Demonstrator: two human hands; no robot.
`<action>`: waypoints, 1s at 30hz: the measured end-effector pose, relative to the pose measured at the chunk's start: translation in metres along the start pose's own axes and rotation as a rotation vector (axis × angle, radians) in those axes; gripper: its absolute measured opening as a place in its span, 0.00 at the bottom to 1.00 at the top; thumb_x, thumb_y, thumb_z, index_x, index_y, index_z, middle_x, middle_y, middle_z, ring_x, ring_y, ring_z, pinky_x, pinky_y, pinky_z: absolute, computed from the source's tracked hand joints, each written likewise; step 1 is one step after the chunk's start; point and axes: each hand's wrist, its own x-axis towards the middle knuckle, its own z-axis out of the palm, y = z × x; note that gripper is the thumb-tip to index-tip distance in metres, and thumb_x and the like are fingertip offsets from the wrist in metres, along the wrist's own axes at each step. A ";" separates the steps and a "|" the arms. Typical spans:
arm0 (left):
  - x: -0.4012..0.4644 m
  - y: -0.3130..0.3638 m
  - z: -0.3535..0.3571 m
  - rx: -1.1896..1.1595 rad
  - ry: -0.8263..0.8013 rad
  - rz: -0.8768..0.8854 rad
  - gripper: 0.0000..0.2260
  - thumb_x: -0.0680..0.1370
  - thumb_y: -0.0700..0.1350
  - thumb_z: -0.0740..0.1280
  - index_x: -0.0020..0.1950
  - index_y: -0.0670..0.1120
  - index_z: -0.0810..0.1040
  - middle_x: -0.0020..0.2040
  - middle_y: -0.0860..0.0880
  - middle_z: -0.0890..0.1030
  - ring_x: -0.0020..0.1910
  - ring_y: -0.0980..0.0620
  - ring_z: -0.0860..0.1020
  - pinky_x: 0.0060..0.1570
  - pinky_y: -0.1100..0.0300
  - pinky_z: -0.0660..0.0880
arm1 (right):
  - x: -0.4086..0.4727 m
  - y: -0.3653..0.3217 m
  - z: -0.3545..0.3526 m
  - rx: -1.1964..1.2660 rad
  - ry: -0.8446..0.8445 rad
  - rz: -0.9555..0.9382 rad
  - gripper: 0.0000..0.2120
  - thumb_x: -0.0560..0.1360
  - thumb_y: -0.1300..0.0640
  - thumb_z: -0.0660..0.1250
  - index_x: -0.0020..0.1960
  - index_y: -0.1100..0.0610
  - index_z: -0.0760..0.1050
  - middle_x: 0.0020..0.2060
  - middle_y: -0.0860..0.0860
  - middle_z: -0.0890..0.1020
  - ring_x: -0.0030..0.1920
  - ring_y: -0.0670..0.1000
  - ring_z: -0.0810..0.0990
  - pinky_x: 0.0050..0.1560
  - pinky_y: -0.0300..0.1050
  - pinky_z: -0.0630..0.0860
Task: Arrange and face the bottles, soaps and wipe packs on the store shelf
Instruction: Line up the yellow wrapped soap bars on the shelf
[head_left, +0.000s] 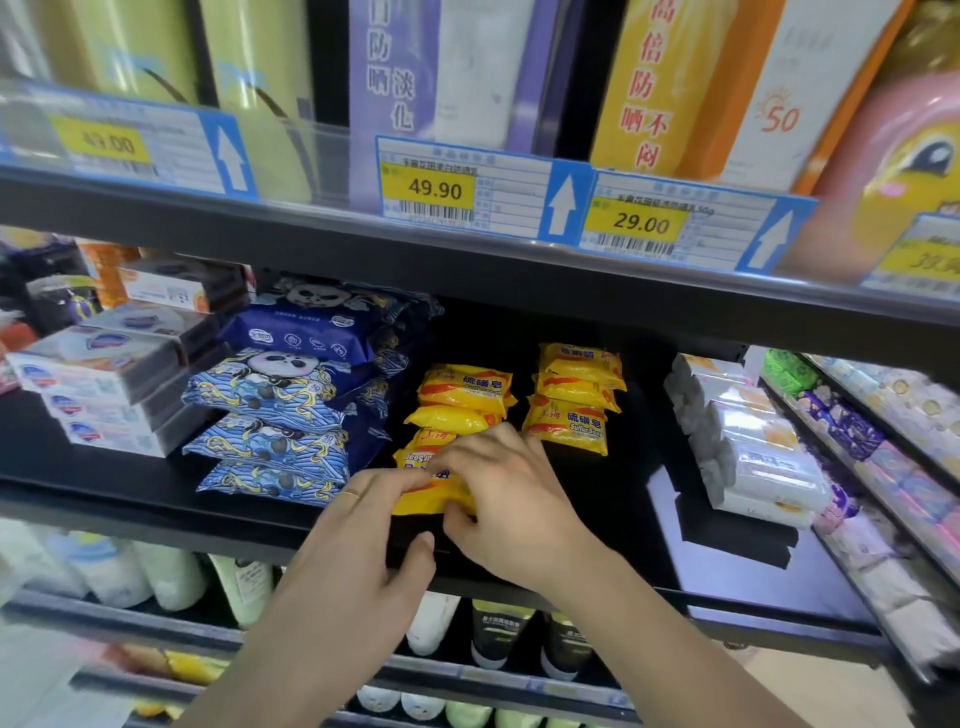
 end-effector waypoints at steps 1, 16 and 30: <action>0.000 0.000 0.001 0.005 -0.011 -0.002 0.19 0.78 0.55 0.64 0.67 0.69 0.67 0.64 0.70 0.68 0.55 0.64 0.74 0.57 0.53 0.78 | -0.001 0.000 0.003 -0.002 -0.003 -0.002 0.19 0.73 0.51 0.66 0.64 0.46 0.78 0.61 0.41 0.80 0.63 0.51 0.70 0.60 0.50 0.67; 0.034 0.002 0.043 0.366 0.074 0.222 0.15 0.76 0.53 0.61 0.61 0.58 0.79 0.59 0.60 0.79 0.58 0.53 0.74 0.56 0.53 0.73 | -0.027 0.095 -0.018 0.011 0.145 0.373 0.17 0.78 0.52 0.69 0.67 0.48 0.78 0.66 0.48 0.77 0.65 0.55 0.73 0.64 0.53 0.75; 0.056 -0.018 0.072 0.431 0.092 0.250 0.13 0.77 0.55 0.61 0.57 0.58 0.81 0.59 0.60 0.79 0.59 0.53 0.74 0.57 0.54 0.69 | -0.029 0.123 -0.014 0.087 -0.037 0.436 0.19 0.79 0.53 0.69 0.68 0.46 0.70 0.66 0.47 0.74 0.63 0.55 0.70 0.63 0.55 0.73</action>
